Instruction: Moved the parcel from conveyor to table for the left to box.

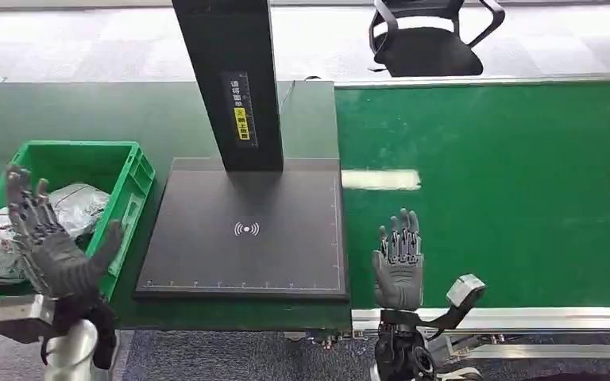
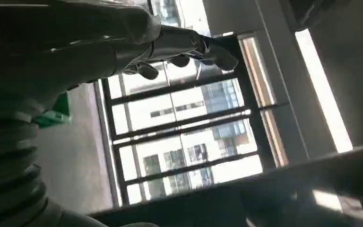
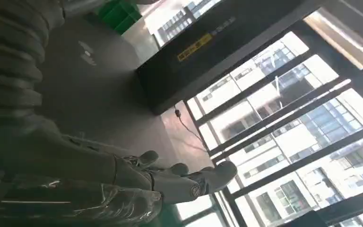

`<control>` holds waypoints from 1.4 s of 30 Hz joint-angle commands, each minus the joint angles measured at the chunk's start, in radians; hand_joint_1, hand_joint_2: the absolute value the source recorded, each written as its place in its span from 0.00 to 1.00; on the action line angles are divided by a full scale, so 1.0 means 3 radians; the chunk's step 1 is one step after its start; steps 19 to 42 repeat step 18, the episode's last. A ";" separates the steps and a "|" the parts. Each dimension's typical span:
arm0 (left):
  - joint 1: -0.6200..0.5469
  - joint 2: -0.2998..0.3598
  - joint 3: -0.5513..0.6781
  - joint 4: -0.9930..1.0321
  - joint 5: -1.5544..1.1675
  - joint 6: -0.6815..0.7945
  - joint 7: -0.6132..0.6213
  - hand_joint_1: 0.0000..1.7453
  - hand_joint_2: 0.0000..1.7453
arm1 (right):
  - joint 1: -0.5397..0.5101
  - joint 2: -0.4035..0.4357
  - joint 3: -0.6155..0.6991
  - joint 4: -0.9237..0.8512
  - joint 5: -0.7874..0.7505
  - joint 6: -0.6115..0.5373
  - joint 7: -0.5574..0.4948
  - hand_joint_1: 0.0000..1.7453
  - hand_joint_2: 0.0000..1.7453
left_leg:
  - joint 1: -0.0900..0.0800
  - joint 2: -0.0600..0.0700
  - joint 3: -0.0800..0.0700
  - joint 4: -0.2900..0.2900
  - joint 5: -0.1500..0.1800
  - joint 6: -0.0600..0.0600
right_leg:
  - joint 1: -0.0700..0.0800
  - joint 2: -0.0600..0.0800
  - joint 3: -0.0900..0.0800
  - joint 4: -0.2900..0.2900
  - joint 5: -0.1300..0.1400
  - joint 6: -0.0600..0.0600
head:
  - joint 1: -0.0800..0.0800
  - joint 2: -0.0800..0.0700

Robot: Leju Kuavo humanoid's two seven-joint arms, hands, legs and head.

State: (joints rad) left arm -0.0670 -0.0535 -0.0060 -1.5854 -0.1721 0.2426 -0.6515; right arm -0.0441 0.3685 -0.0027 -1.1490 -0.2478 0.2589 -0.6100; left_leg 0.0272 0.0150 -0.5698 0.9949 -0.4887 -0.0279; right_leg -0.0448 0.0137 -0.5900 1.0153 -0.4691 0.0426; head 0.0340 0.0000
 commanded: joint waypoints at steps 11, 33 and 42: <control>0.0420 -0.0555 -0.0746 0.1309 -0.0112 -0.0976 0.0084 0.00 1.00 | -0.0035 -0.0115 0.0636 0.0272 0.1133 -0.0284 -0.0142 0.00 1.00 | 0.0002 -0.0006 0.0020 -0.0013 -0.0002 0.0011 | 0.0005 -0.0005 0.0023 -0.0014 0.0001 -0.0014 | -0.0001 0.0000; 0.0443 -0.0578 -0.0725 0.1382 -0.0096 -0.1001 0.0072 0.00 1.00 | -0.0076 -0.0151 0.0694 0.0401 0.1155 -0.0269 -0.0163 0.00 1.00 | 0.0001 -0.0010 0.0013 -0.0009 0.0000 0.0010 | 0.0004 -0.0008 0.0018 -0.0011 0.0001 -0.0012 | -0.0001 0.0000; 0.0443 -0.0578 -0.0725 0.1382 -0.0096 -0.1001 0.0072 0.00 1.00 | -0.0076 -0.0151 0.0694 0.0401 0.1155 -0.0269 -0.0163 0.00 1.00 | 0.0001 -0.0010 0.0013 -0.0009 0.0000 0.0010 | 0.0004 -0.0008 0.0018 -0.0011 0.0001 -0.0012 | -0.0001 0.0000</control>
